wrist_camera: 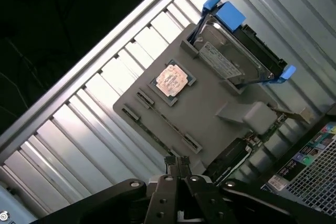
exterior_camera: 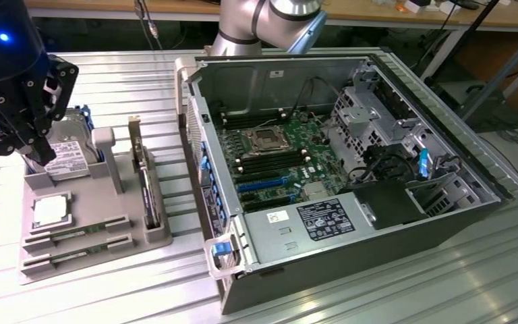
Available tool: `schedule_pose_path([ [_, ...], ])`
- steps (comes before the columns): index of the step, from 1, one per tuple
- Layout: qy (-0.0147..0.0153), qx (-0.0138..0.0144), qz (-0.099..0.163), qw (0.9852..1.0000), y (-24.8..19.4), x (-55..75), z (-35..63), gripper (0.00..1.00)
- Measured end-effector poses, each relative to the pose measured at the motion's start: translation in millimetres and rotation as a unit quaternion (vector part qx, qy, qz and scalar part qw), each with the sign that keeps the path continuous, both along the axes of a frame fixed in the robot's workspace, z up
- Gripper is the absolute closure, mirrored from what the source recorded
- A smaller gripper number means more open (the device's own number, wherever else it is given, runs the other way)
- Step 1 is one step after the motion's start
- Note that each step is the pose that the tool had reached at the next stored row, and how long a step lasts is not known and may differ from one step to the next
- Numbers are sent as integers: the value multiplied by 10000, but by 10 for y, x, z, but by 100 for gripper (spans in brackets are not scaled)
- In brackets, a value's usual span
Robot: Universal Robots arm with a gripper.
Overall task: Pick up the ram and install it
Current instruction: 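Pick up the ram and move it above insertion slot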
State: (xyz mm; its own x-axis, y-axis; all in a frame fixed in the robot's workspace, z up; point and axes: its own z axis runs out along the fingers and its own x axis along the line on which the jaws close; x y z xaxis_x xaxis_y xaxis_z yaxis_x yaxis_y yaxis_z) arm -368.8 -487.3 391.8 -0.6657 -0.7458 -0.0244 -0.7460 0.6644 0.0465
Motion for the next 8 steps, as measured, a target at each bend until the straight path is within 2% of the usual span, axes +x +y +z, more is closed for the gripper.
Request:
schedule_pose_path([
  [3,0,0,332,9994,0,0,0,90],
  [6,0,0,648,9979,0,0,-1,90],
  [8,0,0,971,9953,0,0,-1,90],
])
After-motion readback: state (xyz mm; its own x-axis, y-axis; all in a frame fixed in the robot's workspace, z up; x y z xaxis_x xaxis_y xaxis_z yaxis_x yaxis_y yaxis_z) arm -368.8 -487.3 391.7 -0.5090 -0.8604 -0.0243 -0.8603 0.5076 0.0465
